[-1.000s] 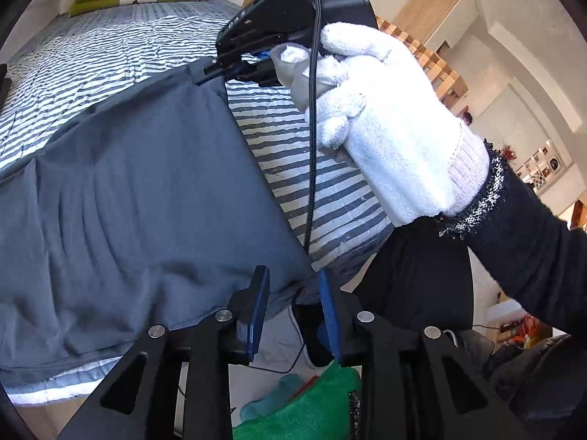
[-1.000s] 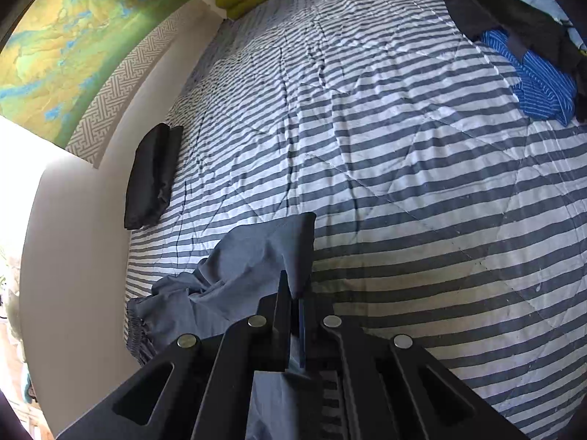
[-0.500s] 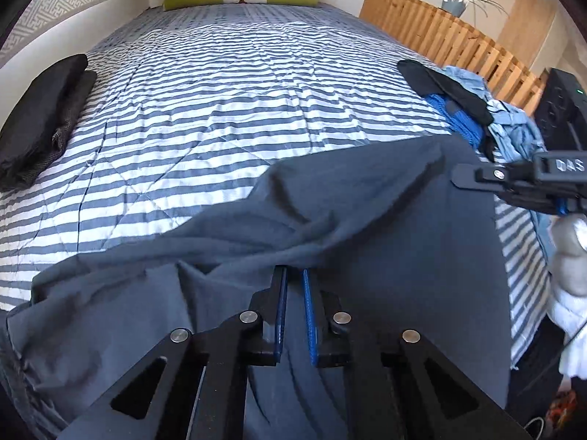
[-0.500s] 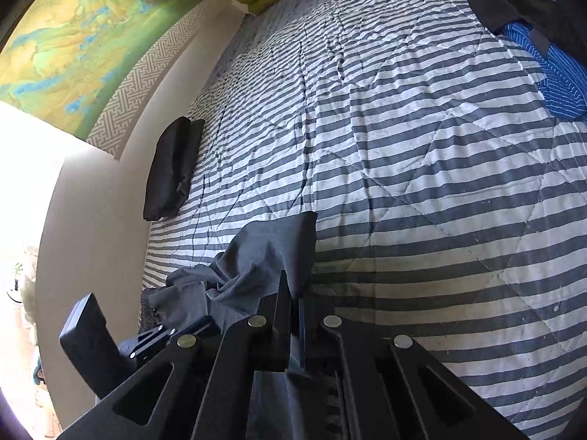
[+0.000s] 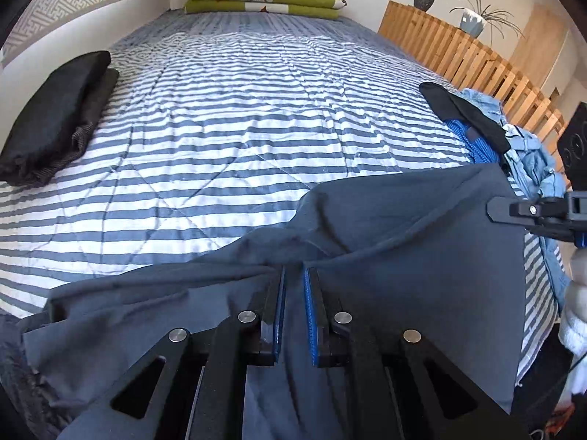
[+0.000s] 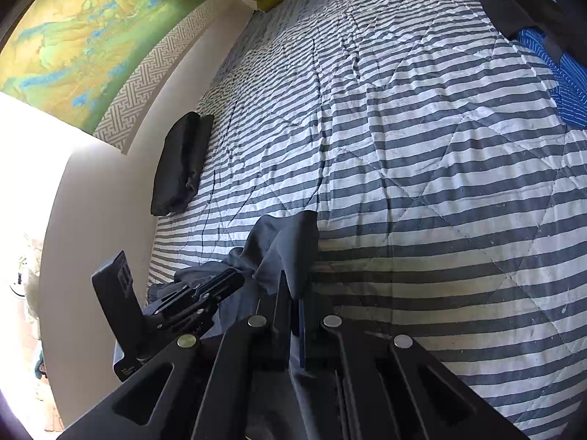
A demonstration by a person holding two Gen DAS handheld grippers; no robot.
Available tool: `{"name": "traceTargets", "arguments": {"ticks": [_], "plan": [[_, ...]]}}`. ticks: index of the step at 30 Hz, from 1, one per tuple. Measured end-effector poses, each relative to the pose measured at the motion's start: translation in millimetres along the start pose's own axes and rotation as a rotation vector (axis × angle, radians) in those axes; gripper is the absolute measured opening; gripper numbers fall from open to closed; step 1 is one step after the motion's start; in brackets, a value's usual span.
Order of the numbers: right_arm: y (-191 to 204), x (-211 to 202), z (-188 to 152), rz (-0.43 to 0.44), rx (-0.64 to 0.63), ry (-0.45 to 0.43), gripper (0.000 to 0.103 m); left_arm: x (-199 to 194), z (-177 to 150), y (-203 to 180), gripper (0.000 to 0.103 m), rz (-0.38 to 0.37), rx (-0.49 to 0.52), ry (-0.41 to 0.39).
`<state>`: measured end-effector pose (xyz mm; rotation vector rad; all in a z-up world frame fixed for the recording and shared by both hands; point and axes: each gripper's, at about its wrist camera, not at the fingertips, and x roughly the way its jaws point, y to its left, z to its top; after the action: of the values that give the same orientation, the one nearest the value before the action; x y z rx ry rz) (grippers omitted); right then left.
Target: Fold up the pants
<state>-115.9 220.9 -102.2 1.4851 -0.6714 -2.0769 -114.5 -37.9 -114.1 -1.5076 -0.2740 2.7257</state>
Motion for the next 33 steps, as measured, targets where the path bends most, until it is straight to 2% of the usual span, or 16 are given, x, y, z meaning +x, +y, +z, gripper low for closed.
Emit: {"name": "traceTargets", "arguments": {"ticks": [3,5,7,8,9,12,16,21,29,33], "plan": [[15,-7,-2,0.003,-0.029,-0.003,0.002,-39,-23,2,0.011,0.000,-0.003,-0.030],[28,-10,-1,-0.003,-0.053,-0.007,0.002,-61,-47,-4,0.012,-0.026,0.005,-0.035],[38,-11,-1,-0.012,-0.074,-0.007,0.002,-75,-74,-19,0.023,-0.057,0.028,-0.027],[43,-10,-2,-0.018,-0.085,-0.006,0.002,-78,-87,-31,0.038,-0.080,0.037,-0.014],[47,-9,-1,-0.026,-0.093,-0.006,0.002,-81,-100,-45,0.046,-0.107,0.048,-0.009],[53,-1,-1,-0.024,-0.106,0.029,0.002,-80,-125,-96,0.047,-0.178,0.105,-0.006],[54,6,1,-0.018,-0.109,0.088,0.002,-66,-138,-148,0.047,-0.193,0.189,-0.030],[52,1,3,-0.052,-0.172,0.159,0.002,-36,-141,-176,0.047,-0.181,0.215,-0.004],[23,2,7,-0.127,-0.201,0.214,0.003,-6,-146,-222,0.047,-0.168,0.279,0.062],[14,-1,9,-0.131,-0.199,0.218,0.003,5,-152,-232,0.047,-0.137,0.312,0.079]]}}
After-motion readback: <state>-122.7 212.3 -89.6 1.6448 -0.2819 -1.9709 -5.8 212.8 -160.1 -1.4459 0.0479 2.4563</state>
